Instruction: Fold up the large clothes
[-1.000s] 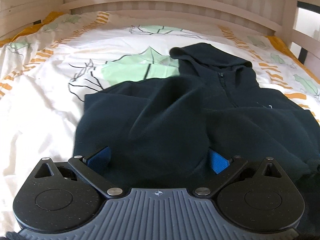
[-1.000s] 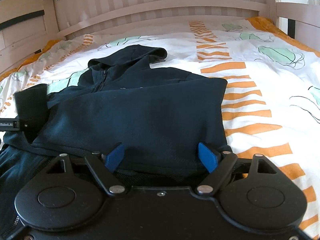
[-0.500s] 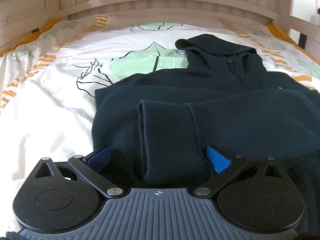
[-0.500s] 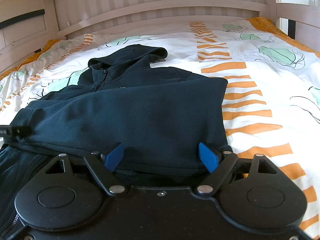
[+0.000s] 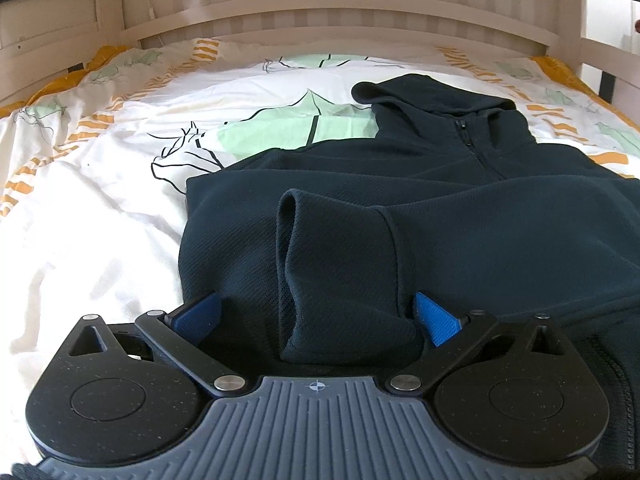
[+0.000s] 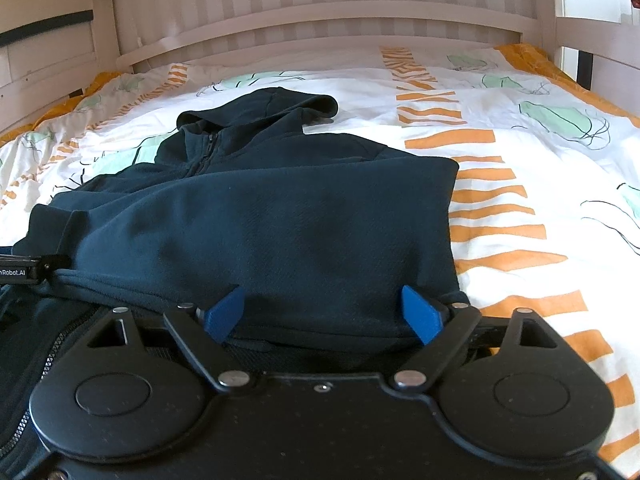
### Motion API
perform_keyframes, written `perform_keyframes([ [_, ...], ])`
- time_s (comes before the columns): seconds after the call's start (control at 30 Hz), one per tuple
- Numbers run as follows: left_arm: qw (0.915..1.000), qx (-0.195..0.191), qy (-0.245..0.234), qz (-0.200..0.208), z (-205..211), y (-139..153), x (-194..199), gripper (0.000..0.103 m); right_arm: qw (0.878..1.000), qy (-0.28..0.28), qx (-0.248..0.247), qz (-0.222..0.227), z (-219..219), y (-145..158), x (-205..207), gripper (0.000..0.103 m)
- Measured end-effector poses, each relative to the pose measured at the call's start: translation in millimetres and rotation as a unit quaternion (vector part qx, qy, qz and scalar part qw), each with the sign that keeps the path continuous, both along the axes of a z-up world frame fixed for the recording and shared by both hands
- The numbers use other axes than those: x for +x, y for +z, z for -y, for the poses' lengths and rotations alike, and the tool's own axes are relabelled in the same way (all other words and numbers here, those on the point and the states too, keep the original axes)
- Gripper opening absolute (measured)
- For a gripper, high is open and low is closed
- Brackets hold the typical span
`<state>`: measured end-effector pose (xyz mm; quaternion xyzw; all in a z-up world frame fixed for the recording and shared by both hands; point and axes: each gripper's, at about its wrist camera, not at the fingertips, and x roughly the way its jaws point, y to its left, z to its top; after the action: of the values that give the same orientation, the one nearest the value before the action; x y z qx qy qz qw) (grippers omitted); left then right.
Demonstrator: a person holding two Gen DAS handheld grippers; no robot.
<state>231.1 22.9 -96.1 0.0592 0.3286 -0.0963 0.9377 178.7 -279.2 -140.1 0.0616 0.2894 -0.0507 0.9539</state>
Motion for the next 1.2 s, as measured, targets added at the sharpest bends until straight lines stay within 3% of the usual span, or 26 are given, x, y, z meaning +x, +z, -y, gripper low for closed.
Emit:
perform_keyframes([
  [0.43, 0.9999, 0.015, 0.004, 0.004, 4.4, 1.4, -2.2, 0.103, 1.000, 0.000, -0.002, 0.000, 0.1, -0.5, 0.2, 0.087],
  [1.03, 1.0000, 0.006, 0.004, 0.001, 1.8, 1.3, -1.8, 0.103, 1.000, 0.002, 0.002, -0.001, 1.3, -0.8, 0.7, 0.088],
  [1.2, 0.9996, -0.008, -0.011, -0.026, -5.6, 9.1, 2.3, 0.103, 1.000, 0.011, 0.012, -0.014, 6.0, 3.9, 3.9, 0.090],
])
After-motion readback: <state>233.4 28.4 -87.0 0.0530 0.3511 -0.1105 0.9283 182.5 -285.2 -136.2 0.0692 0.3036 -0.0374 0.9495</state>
